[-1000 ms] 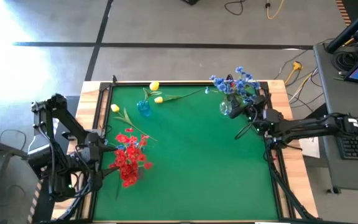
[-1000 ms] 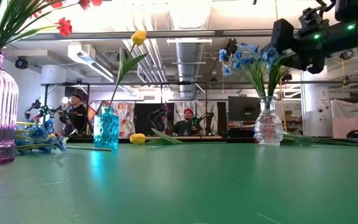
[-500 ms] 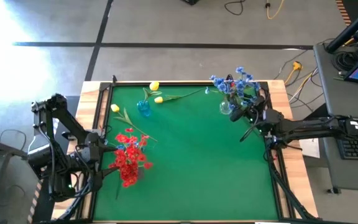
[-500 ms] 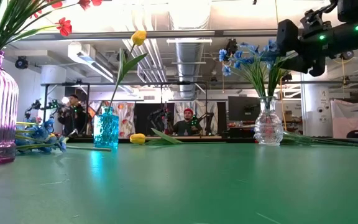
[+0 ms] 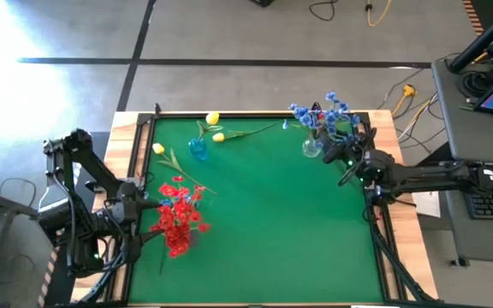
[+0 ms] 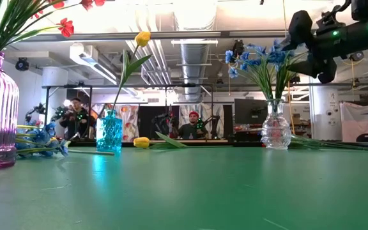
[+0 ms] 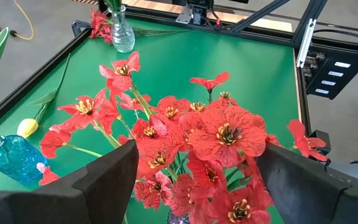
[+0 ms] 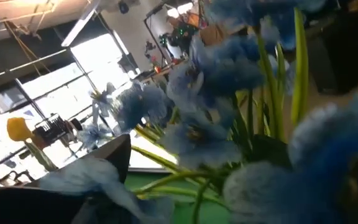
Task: Sort flowers into vase by color
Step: Put the blue flowers into the transparent vase
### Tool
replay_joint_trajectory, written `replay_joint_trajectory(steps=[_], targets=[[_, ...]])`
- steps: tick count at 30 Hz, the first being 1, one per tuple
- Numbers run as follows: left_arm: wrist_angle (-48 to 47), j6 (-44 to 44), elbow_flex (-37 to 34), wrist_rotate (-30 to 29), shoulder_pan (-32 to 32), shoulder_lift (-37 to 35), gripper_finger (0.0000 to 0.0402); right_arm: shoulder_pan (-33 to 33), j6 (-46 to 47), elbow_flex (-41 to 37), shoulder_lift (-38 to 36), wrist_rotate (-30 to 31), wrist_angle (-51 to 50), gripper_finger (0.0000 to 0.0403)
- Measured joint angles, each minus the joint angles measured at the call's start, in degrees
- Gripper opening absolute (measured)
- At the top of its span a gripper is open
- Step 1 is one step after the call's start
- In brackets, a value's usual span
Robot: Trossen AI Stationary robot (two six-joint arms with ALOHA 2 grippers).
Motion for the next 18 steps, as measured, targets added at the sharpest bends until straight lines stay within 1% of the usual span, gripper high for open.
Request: replay_joint_trajectory(steps=[4,9,18], targets=[[0.00,0.00,0.00,0.00,0.01,0.00,0.0310,0.00,4.05,0.00,-0.05,-1.43,-2.96,0.0327],[0.00,0.24,0.00,0.00,0.00,0.00,0.0310,0.00,6.96,0.00,-0.05,-6.94,-0.79,0.0327],[0.00,0.46,0.00,0.00,0.01,0.00,0.0310,-0.02,6.85,1.88,-0.75,-7.31,0.01,0.0327]])
